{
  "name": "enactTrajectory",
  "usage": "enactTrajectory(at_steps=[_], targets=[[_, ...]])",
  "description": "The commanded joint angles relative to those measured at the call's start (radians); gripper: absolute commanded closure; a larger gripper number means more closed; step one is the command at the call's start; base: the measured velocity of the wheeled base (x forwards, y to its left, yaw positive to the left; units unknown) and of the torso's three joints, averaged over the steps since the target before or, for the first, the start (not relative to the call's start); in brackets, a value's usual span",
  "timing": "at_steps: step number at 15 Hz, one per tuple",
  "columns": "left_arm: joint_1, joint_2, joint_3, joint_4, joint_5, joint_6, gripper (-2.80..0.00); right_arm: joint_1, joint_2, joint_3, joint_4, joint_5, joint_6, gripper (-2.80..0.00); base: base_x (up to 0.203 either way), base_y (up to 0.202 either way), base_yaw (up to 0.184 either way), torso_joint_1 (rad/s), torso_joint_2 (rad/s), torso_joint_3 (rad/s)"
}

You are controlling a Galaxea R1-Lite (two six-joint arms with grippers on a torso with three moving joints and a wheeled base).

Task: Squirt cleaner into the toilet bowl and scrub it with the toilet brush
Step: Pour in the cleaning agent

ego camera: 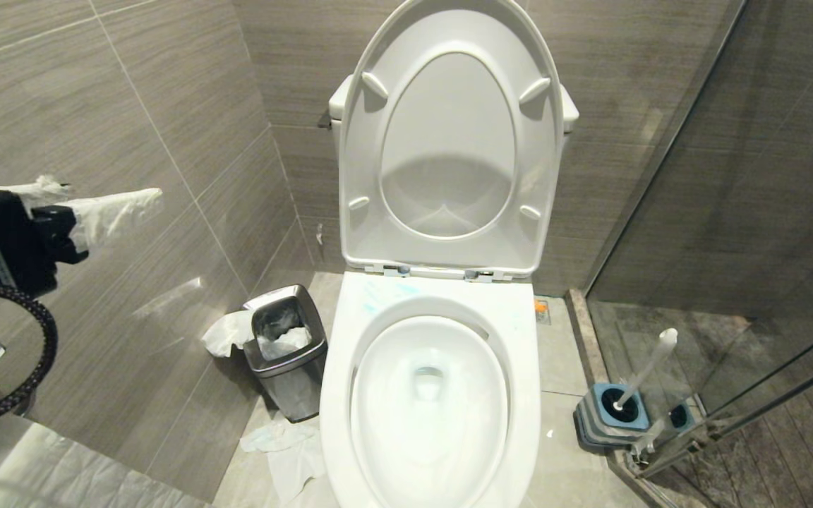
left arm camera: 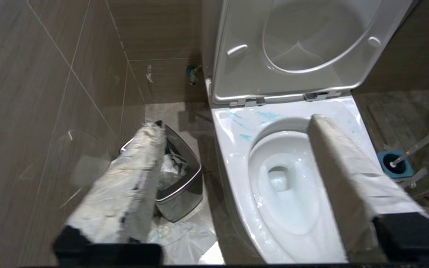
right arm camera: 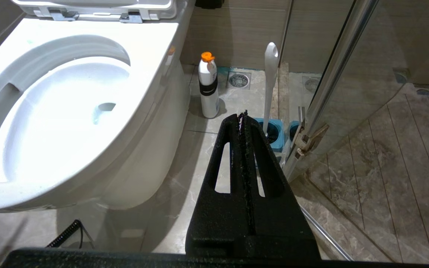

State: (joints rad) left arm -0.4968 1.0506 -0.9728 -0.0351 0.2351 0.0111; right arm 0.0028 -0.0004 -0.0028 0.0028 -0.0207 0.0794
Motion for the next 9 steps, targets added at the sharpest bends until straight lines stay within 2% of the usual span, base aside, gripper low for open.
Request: enactTrajectory(at_steps=[1,7,9], targets=[[0.004,0.002,-0.017,-0.003,0.010,-0.001,0.00,0.000,0.000,0.000,0.000,-0.001,0.000,0.00,0.000,0.000,0.000,0.000,0.00,0.000],[0.135,0.018,-0.024,-0.035,0.002,-0.011,0.00,0.000,0.000,0.000,0.000,-0.001,0.000,0.00,0.000,0.000,0.000,0.000,0.00,0.000],[0.157,0.043,-0.030,-0.035,-0.005,-0.074,0.00,0.000,0.000,0.000,0.000,-0.001,0.000,0.00,0.000,0.000,0.000,0.000,0.00,0.000]])
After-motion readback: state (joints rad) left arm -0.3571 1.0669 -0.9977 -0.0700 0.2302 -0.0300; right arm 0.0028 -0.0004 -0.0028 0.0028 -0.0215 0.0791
